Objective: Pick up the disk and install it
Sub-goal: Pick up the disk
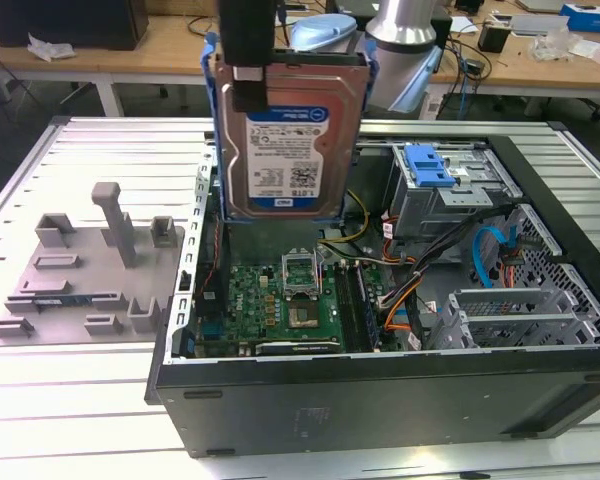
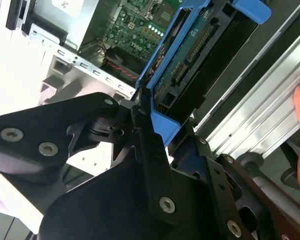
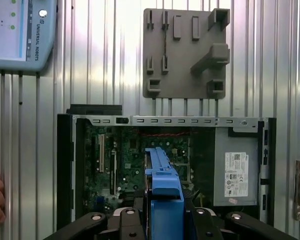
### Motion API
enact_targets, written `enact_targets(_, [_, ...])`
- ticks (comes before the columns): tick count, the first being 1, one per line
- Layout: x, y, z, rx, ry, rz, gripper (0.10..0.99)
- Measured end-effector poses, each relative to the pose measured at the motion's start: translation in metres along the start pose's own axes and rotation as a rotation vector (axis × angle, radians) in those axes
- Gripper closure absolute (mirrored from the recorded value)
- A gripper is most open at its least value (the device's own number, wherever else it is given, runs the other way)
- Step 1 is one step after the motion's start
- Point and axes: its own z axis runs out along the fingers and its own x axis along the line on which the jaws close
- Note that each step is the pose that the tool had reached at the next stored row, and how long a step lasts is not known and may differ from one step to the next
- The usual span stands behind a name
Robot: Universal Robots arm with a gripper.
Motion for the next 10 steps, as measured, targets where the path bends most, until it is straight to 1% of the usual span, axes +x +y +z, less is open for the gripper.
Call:
enact_targets(3, [0.0048,-0.0086,0.0003,0.000,-0.0001,0.000,0.718])
enact_targets(7, [0.0143,-0.0263,0.0007,0.000,0.0000,0.000,0.718])
enact_targets(10, [0.0224,-0.0411,0.0013,0.000,0.0000,0.000,0.718])
